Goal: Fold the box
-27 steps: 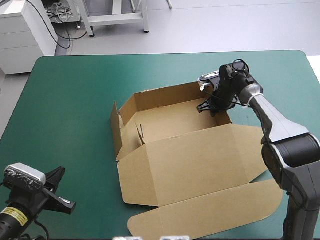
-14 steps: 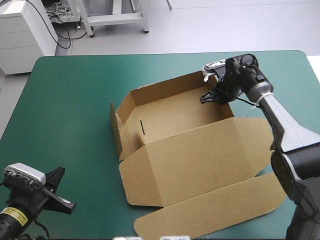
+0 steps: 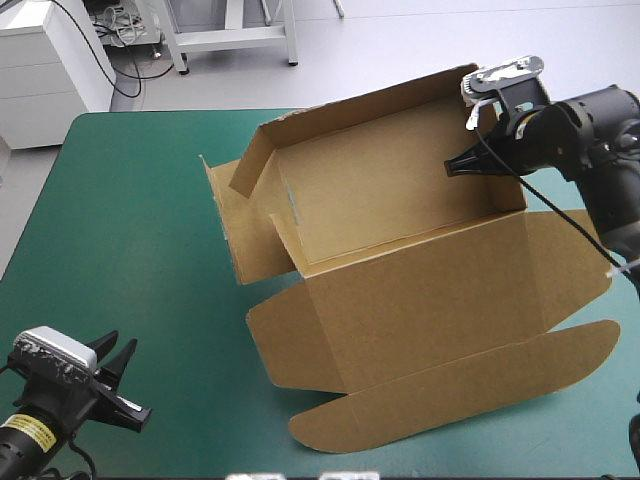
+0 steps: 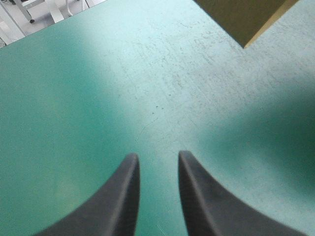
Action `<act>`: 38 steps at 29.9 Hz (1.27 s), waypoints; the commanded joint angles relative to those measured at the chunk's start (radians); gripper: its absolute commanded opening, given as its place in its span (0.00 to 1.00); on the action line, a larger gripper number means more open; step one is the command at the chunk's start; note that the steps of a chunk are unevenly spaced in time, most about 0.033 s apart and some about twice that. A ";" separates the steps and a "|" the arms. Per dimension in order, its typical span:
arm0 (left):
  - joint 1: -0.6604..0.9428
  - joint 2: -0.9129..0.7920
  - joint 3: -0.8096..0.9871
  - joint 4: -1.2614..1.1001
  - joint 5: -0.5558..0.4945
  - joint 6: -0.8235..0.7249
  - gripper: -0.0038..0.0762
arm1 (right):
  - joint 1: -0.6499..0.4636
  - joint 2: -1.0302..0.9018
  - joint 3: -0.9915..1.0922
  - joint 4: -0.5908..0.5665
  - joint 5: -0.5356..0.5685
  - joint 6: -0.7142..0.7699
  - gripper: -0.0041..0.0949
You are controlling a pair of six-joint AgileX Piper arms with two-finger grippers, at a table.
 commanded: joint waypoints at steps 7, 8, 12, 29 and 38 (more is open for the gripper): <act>-0.001 0.011 -0.024 -0.063 -0.156 -0.016 0.79 | -0.004 -0.098 -0.034 -0.025 -0.050 0.016 0.02; -0.001 0.011 -0.024 -0.073 -0.177 -0.016 0.78 | -0.004 -0.098 -0.034 -0.025 -0.050 0.018 0.02; -0.001 0.011 -0.024 -0.172 -0.203 -0.035 0.77 | -0.004 -0.098 -0.030 -0.025 -0.050 0.018 0.02; 0.000 0.502 -0.332 0.188 -0.064 -0.488 0.68 | -0.004 -0.098 -0.029 -0.026 -0.050 0.018 0.02; 0.000 0.792 -0.768 -0.008 0.136 -0.159 0.65 | -0.004 -0.098 -0.029 -0.046 -0.050 0.013 0.02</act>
